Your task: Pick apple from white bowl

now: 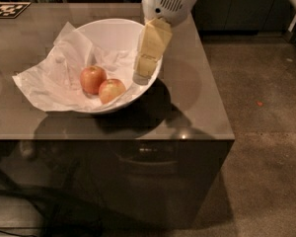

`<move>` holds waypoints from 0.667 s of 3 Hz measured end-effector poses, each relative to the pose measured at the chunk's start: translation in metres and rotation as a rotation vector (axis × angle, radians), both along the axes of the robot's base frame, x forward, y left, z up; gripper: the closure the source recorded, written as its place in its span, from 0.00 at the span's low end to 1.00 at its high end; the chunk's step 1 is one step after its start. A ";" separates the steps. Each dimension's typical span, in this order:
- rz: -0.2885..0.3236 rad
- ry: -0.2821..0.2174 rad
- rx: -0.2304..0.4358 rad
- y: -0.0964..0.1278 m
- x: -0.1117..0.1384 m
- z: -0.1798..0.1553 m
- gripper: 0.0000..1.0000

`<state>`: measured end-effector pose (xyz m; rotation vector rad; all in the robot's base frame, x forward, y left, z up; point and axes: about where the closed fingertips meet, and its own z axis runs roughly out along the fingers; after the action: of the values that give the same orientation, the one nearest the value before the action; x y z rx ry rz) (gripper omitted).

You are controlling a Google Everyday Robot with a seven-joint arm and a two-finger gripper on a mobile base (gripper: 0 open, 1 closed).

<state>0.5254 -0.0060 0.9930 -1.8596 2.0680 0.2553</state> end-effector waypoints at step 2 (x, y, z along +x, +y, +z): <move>0.041 0.059 0.023 0.043 0.035 -0.028 0.00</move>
Offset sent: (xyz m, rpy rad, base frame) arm 0.0248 0.0320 -0.0228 0.0069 0.0629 0.0368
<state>0.5603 0.0375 0.9654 -1.9039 2.0577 0.3473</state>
